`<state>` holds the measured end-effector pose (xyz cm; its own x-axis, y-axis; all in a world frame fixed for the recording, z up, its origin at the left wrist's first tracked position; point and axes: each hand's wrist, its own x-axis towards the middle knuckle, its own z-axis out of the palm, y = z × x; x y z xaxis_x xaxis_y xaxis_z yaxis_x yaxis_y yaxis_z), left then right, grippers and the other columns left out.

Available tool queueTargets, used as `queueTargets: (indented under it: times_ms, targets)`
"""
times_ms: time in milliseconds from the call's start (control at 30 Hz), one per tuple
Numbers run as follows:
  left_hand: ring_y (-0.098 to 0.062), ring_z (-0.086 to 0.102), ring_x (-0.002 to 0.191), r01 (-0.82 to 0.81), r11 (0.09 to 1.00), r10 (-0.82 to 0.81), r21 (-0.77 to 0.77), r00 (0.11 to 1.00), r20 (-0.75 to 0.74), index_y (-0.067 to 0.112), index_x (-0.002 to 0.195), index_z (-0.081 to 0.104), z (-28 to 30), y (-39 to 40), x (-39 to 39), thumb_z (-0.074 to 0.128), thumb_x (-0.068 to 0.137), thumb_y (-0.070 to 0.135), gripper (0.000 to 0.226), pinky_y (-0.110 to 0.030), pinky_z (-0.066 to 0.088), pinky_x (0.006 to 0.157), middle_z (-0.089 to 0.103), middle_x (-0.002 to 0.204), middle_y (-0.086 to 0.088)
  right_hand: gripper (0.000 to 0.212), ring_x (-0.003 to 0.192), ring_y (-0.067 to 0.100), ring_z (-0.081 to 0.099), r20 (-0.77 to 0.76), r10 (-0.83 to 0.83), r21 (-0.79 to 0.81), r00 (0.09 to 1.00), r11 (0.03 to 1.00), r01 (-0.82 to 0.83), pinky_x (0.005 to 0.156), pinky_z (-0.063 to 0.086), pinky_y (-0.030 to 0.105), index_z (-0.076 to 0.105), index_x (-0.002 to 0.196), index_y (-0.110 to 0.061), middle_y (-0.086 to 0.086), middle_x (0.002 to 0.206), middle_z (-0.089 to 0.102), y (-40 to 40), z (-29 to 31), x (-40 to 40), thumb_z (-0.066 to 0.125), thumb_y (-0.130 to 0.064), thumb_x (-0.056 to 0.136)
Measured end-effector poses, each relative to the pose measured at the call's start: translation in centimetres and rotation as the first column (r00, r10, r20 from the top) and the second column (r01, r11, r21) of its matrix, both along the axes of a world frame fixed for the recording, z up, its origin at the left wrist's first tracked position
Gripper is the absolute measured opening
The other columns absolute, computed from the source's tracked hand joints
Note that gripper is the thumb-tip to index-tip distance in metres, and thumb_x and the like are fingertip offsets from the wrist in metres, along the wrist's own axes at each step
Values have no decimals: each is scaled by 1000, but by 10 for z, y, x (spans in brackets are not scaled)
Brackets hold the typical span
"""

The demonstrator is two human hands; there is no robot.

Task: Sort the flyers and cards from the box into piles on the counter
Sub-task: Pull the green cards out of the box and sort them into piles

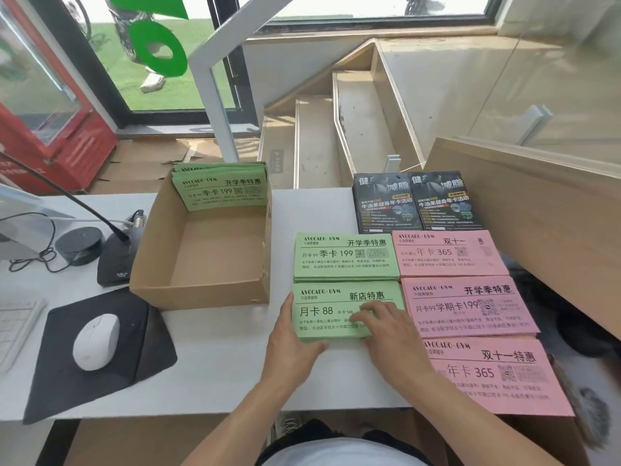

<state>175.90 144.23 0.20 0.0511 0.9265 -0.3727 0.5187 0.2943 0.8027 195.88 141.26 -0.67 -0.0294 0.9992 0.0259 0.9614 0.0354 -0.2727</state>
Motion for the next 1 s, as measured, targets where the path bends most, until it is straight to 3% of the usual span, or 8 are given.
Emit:
queueTargets:
  times_ms: [100, 233, 400, 600, 700, 767, 900, 1000]
  targets:
    - [-6, 44, 135, 52, 999, -52, 0, 998, -34, 34, 158, 14, 4, 1, 5, 89, 72, 24, 115, -29, 40, 111, 43, 152, 15, 43, 116, 17, 53, 6, 2, -57, 1000, 998, -1, 96, 43, 32, 66, 118, -34, -12, 122, 59, 4, 6, 5, 78, -19, 79]
    - [2, 40, 123, 114, 993, -114, -4, 993, -44, 32, 158, 13, 7, -2, 7, 85, 78, 23, 108, -10, 31, 94, 39, 149, 18, 42, 124, 14, 45, -33, -9, -93, 999, 996, 6, 104, 36, 30, 60, 126, -35, -15, 130, 52, 3, 10, 9, 71, -23, 87]
    - [-7, 15, 151, 111, 993, -104, 48, 986, -133, 31, 157, 17, 4, -6, 5, 80, 84, 30, 97, -31, 21, 122, 10, 167, 10, 41, 126, 15, 47, -65, -41, -46, 997, 998, 38, 106, 39, 32, 60, 127, -30, -11, 132, 52, -5, 13, 5, 71, -37, 88]
    - [-4, 24, 146, 133, 987, -120, 87, 983, -141, 29, 143, 45, 0, -8, 5, 76, 86, 30, 65, -16, 20, 109, 19, 158, 16, 36, 112, 16, 57, -66, -50, -13, 997, 999, 50, 93, 50, 34, 67, 115, -26, -8, 118, 61, -4, 15, 3, 78, -31, 81]
    - [-2, 23, 147, 91, 987, -74, 133, 989, -128, 34, 139, 47, 3, -10, 3, 76, 87, 29, 59, -19, 21, 114, 20, 159, 17, 31, 113, 13, 52, -18, -2, -80, 1000, 997, 1, 96, 44, 30, 64, 119, -31, -13, 119, 56, 1, 13, 3, 67, -38, 89]
    - [2, 32, 142, 0, 968, 9, 249, 999, -36, 39, 127, 55, 12, -10, 1, 76, 87, 24, 47, -26, 30, 118, 34, 152, 24, 28, 111, 11, 51, -46, -3, -76, 999, 997, -1, 94, 44, 28, 64, 118, -33, -16, 115, 57, 9, 17, 3, 65, -42, 91]
    - [-6, 55, 126, -135, 828, 89, 544, 990, 110, 31, 110, 67, 41, 8, -13, 77, 87, 11, 33, -23, 43, 104, 60, 129, 23, 26, 105, 12, 57, -164, 11, 21, 986, 1000, -8, 87, 49, 31, 69, 111, -32, -18, 106, 62, 37, 30, -14, 75, -33, 86]
    - [-9, 59, 118, -213, 724, 166, 657, 977, 133, 23, 105, 70, 56, 44, -36, 77, 85, 5, 28, -22, 44, 99, 64, 122, 21, 30, 114, 8, 53, -216, 73, 68, 974, 996, -60, 94, 46, 30, 67, 119, -32, -19, 115, 62, 72, 48, -37, 71, -33, 90]
